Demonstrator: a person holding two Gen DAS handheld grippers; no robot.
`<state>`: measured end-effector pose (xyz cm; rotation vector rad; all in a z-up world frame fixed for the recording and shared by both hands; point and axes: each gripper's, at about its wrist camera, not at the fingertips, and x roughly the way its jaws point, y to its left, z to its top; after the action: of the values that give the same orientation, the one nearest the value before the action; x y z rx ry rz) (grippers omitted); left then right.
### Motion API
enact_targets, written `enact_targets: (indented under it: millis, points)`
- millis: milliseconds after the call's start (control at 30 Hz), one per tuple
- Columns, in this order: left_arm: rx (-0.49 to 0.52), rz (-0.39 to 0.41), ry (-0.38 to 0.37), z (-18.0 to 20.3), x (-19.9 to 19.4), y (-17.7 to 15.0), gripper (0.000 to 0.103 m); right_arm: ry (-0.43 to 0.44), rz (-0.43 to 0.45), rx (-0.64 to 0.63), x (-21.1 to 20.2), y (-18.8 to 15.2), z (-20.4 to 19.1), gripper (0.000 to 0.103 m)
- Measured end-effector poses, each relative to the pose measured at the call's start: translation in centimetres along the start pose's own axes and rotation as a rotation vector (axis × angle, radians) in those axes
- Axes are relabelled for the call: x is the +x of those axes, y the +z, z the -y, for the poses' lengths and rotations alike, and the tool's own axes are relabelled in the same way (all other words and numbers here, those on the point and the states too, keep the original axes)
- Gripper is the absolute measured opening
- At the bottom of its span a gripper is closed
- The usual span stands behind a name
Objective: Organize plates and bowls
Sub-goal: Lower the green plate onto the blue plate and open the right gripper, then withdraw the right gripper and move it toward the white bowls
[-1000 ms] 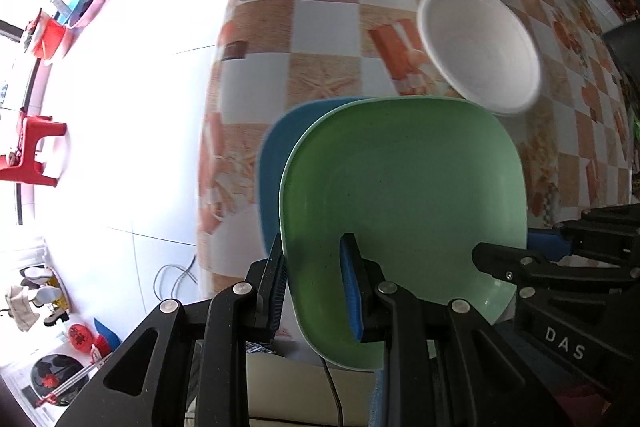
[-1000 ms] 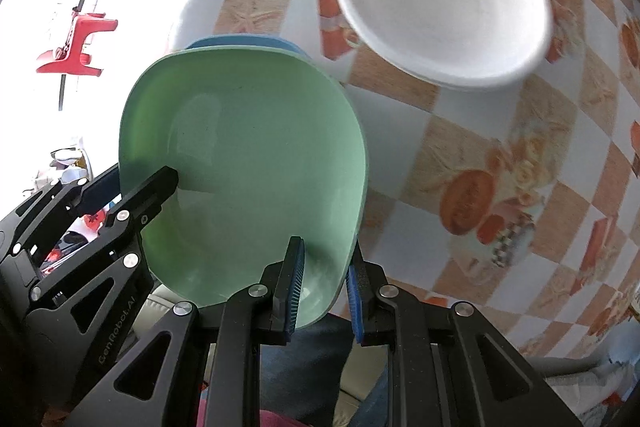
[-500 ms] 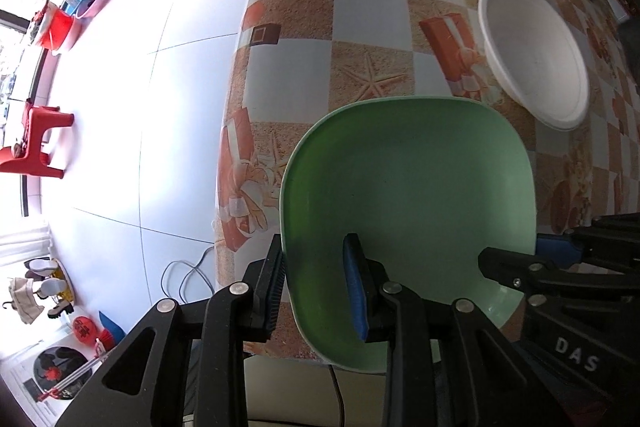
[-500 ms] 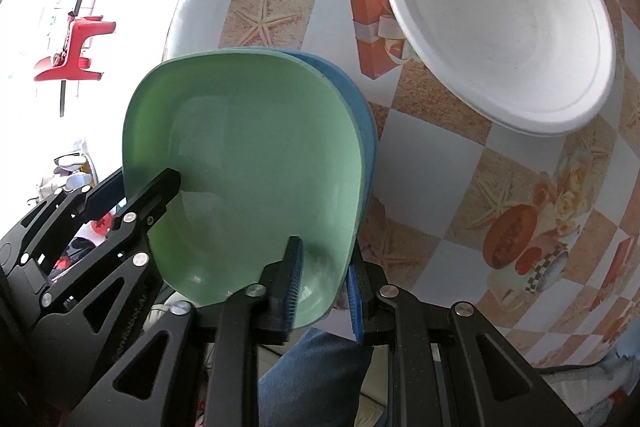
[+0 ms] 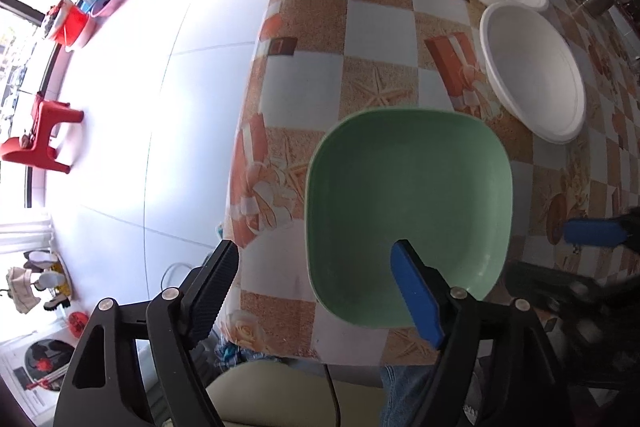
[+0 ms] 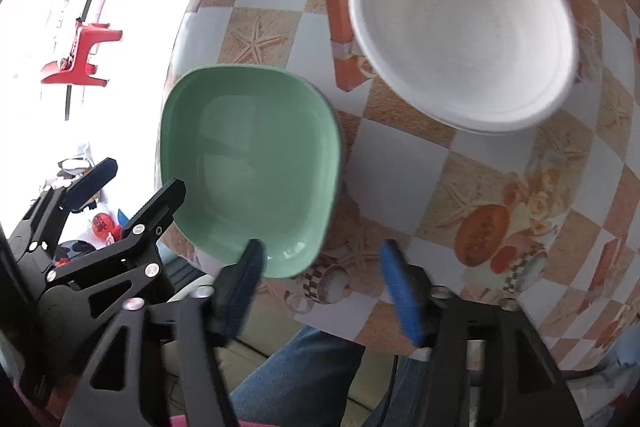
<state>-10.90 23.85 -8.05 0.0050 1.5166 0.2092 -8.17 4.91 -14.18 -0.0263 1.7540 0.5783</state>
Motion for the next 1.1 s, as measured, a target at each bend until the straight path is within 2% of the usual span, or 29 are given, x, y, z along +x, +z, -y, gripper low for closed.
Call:
enact_targets:
  millis: [100, 233, 267, 300, 333, 633, 933, 1100]
  points:
    - [-0.003, 0.020, 0.001, 0.5, 0.1, 0.0, 0.084, 0.002, 0.029, 0.010, -1.0, -0.8, 0.9, 0.089]
    - [-0.013, 0.049, -0.059, 1.3, -0.8, -0.1, 0.103, 0.003, 0.059, 0.056, -1.8, -1.7, 2.6, 0.089]
    - [-0.010, 0.055, -0.082, 1.6, -1.0, 0.0, 0.103, 0.003, 0.066, 0.066, -1.8, -1.7, 2.8, 0.090]
    - [-0.003, 0.052, -0.087, 1.9, -1.0, 0.2, 0.103, 0.000, 0.074, 0.076, -2.0, -1.9, 3.3, 0.101]
    - [0.004, 0.048, -0.087, 2.2, -1.1, 0.4, 0.103, -0.001, 0.082, 0.080, -2.2, -2.1, 3.5, 0.103]
    - [0.053, 0.038, -0.110, 5.0, -2.4, 1.9, 0.103, -0.025, 0.143, 0.148, -4.8, -2.3, 6.1, 0.103]
    - [0.081, 0.041, -0.138, 7.1, -3.7, 3.1, 0.103, -0.037, 0.164, 0.214, -6.4, -1.9, 9.1, 0.103]
    - [0.074, 0.030, -0.124, 7.5, -3.5, 3.9, 0.103, -0.043, 0.164, 0.234, -6.8, -1.6, 10.0, 0.103]
